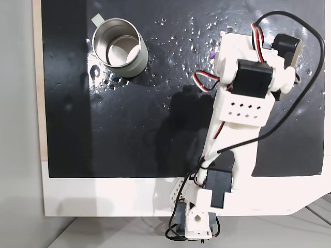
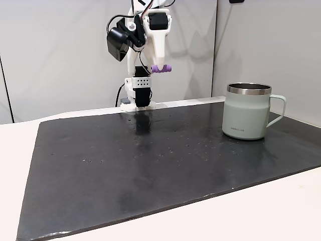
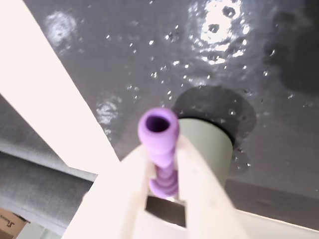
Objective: Grasp a pengrip and put it in the cup.
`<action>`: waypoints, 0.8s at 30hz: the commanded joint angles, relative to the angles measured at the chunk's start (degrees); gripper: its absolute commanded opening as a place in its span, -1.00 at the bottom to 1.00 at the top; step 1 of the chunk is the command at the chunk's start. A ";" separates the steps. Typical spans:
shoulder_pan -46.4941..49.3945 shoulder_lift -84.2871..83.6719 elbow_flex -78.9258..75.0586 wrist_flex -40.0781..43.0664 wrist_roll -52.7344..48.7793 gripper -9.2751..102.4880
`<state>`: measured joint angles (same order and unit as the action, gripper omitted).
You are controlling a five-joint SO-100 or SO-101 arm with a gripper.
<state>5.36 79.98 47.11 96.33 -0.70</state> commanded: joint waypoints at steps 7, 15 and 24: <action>-2.46 6.15 -4.83 0.44 3.60 -0.83; -10.46 2.64 -15.38 0.53 8.88 -0.83; -21.27 -1.93 -20.48 0.00 12.83 -0.83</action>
<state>-12.92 77.96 30.06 96.42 11.07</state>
